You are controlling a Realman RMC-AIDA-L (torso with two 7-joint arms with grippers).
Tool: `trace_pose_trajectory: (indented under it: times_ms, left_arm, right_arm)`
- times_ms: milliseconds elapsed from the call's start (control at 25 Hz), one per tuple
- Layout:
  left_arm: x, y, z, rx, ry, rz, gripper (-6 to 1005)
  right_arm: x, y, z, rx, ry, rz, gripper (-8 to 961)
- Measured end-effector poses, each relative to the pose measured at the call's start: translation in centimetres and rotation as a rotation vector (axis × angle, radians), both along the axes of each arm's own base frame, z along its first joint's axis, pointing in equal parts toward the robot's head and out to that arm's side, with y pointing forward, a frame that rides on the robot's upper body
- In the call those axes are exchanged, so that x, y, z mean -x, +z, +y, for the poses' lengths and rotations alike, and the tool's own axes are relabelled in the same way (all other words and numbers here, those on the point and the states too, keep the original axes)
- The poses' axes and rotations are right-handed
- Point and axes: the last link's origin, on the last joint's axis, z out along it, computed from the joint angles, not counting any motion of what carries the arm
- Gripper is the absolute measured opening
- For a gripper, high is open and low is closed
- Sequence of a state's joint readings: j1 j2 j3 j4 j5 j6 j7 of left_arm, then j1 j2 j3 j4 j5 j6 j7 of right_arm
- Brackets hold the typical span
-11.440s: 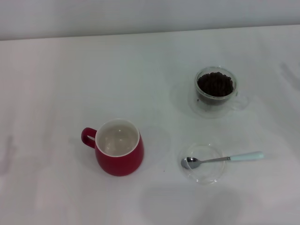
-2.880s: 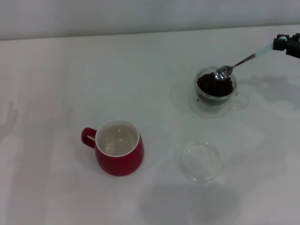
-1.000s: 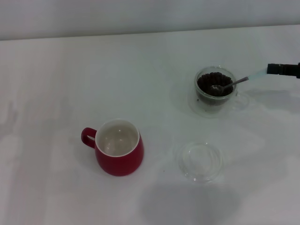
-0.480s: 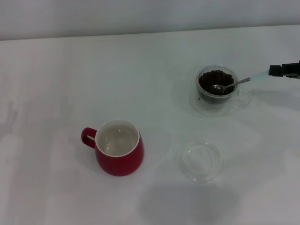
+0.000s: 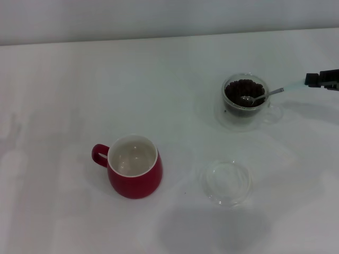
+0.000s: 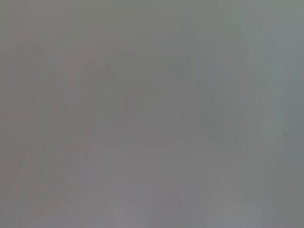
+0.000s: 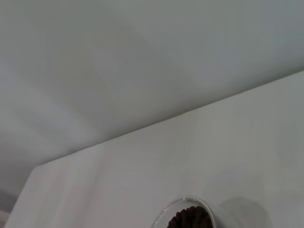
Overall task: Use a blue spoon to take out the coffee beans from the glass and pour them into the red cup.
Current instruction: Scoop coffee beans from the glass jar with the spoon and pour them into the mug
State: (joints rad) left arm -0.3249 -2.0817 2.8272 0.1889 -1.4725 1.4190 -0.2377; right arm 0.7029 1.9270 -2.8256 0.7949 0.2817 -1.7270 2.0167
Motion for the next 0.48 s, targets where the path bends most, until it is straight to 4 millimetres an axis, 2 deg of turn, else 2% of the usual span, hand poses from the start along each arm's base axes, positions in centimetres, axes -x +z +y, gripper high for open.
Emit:
trace_pose_trajectory:
  times_ms: [480]
  left_arm:
    - [-0.05,0.25,0.35,-0.005,-0.005,0.011,893]
  right_arm:
    - [-0.28,-0.03,0.39,0.016,-0.058,0.069,145]
